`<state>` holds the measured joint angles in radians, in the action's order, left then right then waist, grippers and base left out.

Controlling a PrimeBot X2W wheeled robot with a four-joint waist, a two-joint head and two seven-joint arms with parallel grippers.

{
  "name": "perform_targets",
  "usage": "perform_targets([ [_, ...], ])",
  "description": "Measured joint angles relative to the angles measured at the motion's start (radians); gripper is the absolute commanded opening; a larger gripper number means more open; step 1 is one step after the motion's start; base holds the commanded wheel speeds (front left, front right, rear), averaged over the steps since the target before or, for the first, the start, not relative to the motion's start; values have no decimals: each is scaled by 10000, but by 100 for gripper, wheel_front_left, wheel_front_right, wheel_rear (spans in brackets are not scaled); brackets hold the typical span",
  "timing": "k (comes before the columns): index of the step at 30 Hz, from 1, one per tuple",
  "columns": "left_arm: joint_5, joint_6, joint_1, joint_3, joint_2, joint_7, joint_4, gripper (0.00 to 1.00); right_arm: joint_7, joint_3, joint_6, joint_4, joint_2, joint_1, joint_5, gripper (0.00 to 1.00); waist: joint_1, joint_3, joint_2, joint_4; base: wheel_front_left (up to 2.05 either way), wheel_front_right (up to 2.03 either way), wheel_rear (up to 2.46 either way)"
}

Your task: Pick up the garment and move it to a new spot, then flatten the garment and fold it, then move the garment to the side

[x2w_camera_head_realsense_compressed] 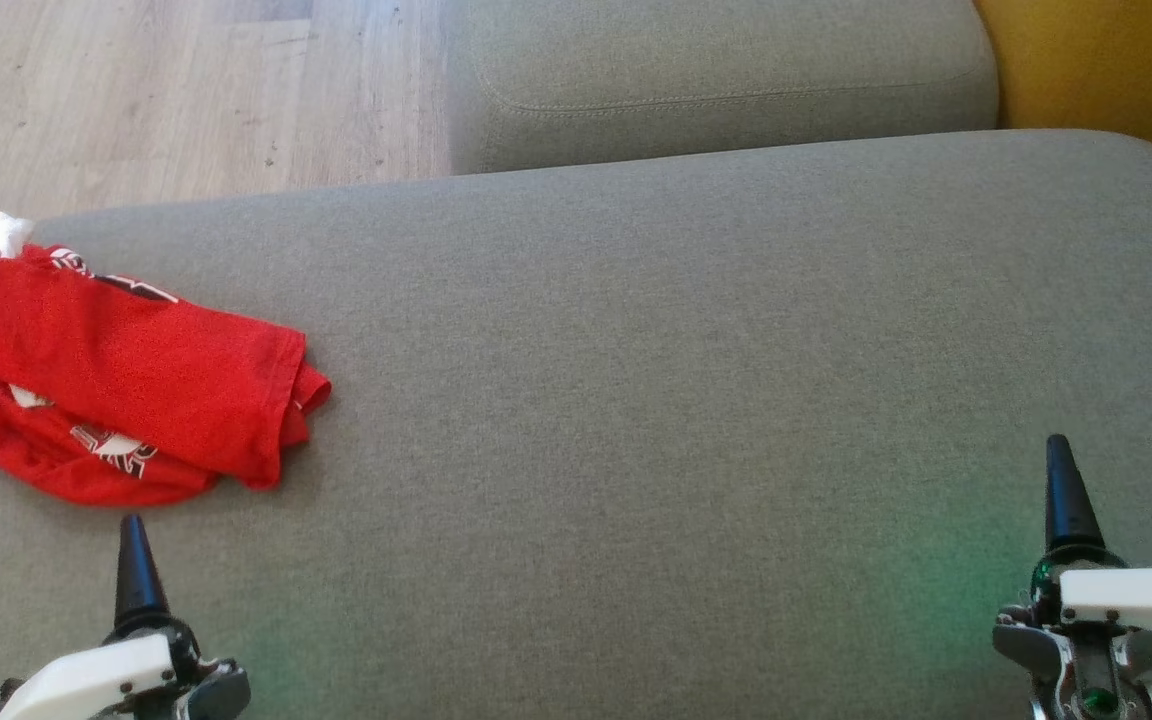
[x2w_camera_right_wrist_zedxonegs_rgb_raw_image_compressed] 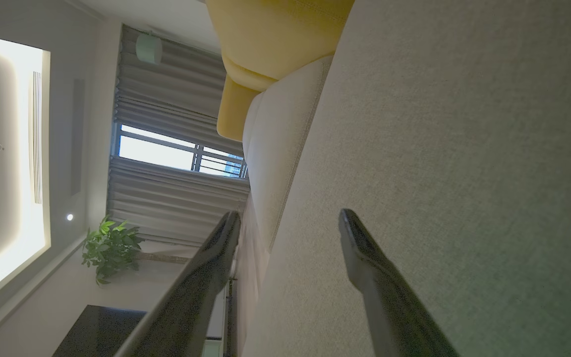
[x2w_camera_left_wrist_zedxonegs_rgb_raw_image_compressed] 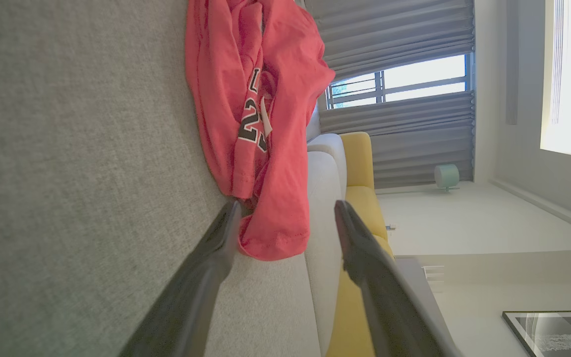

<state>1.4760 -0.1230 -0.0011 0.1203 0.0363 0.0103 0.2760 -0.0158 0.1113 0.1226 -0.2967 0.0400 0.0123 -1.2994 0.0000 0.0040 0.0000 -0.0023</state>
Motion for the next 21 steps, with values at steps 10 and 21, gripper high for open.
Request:
perform_targets([
  [10,-1910,293,-2,-188,0,-297,-757,100,309,-104,0,660,-2,14,2479,100,0,33,0,2,0,0,0],
  [21,-4537,892,-1,-1035,2,-573,-1670,100,614,-583,0,1243,0,30,5064,100,0,133,0,49,0,0,0],
])
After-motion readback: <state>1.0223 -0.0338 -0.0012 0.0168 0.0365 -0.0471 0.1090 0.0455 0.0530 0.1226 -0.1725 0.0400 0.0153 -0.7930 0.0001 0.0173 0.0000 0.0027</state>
